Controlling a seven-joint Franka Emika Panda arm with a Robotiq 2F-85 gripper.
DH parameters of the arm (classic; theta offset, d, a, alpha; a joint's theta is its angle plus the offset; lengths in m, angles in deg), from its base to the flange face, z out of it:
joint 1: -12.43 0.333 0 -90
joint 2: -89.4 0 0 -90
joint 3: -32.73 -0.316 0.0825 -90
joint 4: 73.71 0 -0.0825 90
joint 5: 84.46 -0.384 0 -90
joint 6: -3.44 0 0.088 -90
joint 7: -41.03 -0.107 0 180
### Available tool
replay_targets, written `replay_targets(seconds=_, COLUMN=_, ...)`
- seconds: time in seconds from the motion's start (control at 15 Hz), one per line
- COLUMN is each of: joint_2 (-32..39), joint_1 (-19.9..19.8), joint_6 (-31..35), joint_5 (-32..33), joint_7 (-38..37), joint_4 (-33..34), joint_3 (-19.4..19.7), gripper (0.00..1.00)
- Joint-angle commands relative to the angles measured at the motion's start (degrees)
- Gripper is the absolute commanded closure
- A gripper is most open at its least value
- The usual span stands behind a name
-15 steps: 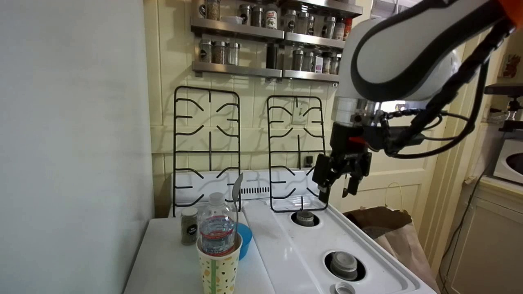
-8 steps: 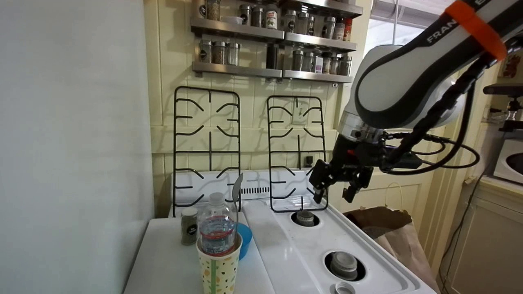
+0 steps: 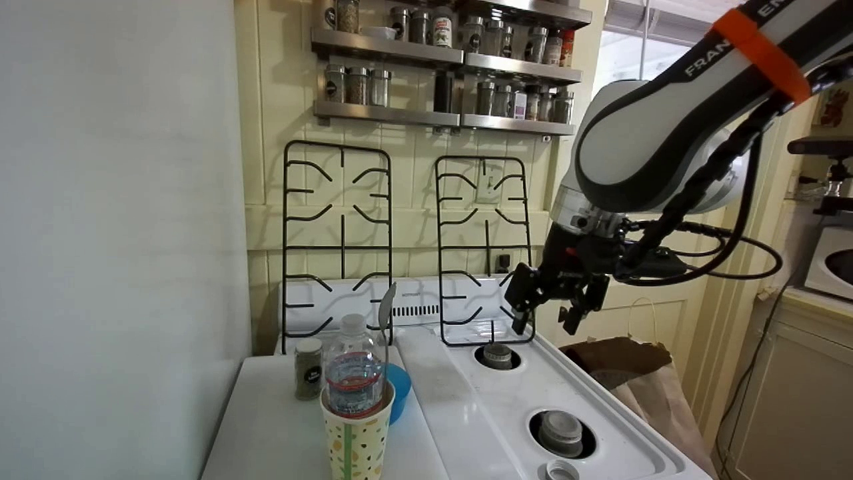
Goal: Put the silver object in the bowl
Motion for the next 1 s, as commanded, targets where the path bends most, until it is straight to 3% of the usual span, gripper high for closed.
replay_targets(seconds=0.0, joint_2=7.55, joint_1=3.55, joint_6=-1.83, joint_5=-7.60, joint_7=5.16, joint_4=-0.10, joint_3=2.95, gripper=0.00)
replay_targets(seconds=0.2, joint_2=11.99, joint_1=3.81, joint_6=-5.43, joint_5=-11.58, joint_7=7.14, joint_4=-0.51, joint_3=3.18, gripper=0.00)
replay_targets(seconds=0.33, joint_2=14.74, joint_1=2.72, joint_6=-8.54, joint_5=-10.07, joint_7=4.26, joint_4=-0.30, joint_3=1.74, gripper=0.00)
replay_targets(seconds=0.67, joint_2=15.65, joint_1=2.16, joint_6=-6.93, joint_5=-9.27, joint_7=4.58, joint_4=-0.35, joint_3=1.37, gripper=0.00)
replay_targets(seconds=0.73, joint_2=16.10, joint_1=1.15, joint_6=-6.24, joint_5=-4.54, joint_7=-1.71, joint_4=-0.25, joint_3=0.47, gripper=0.00)
replay_targets(seconds=0.93, joint_2=17.09, joint_1=0.58, joint_6=-6.48, joint_5=-1.59, joint_7=-4.91, joint_4=0.60, joint_3=0.03, gripper=0.00)
